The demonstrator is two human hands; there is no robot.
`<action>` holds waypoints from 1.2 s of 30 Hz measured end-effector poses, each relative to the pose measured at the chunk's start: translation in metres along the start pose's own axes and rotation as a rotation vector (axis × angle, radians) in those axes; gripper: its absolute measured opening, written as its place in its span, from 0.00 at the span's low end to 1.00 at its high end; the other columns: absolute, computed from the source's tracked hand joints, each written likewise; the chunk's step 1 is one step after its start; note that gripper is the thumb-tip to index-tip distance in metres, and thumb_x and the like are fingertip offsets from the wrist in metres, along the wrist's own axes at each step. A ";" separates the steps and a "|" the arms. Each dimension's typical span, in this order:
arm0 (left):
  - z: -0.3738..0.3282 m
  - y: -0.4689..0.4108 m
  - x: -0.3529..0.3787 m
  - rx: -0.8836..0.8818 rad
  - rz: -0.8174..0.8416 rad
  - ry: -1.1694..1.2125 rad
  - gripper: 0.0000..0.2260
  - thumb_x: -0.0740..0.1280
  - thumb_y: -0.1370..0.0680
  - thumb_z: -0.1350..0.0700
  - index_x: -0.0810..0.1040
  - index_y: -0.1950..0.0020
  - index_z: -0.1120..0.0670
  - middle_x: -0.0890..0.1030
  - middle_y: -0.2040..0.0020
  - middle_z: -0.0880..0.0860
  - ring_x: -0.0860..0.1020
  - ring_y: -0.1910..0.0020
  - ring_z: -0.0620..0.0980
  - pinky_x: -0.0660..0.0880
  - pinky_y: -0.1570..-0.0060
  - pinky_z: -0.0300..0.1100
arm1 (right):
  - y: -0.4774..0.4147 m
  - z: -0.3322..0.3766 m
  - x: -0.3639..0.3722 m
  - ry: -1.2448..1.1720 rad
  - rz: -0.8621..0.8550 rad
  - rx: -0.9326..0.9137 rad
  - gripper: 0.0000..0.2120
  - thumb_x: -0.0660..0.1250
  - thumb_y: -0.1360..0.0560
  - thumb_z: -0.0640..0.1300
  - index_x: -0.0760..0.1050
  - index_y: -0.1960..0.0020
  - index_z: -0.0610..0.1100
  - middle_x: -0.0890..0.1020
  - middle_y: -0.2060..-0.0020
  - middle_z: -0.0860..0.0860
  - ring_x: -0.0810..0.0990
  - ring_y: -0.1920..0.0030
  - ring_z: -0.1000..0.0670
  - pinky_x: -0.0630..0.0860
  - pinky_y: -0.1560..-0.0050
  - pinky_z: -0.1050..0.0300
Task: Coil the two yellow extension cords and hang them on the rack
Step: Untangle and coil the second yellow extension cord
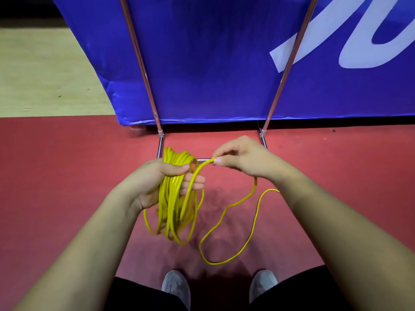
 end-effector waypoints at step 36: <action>-0.007 0.008 -0.018 0.064 0.122 0.121 0.19 0.79 0.39 0.58 0.74 0.55 0.58 0.75 0.68 0.54 0.75 0.74 0.50 0.75 0.72 0.40 | 0.008 -0.074 0.005 -0.299 0.021 0.294 0.07 0.69 0.24 0.40 0.78 0.56 0.36 0.77 0.69 0.44 0.78 0.67 0.46 0.73 0.59 0.54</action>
Point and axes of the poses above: each hand's wrist, its own y-axis away from the middle knuckle, its own x-axis out of the palm, z = x × y, the point moved 2 cm from there along -y, towards the middle knuckle
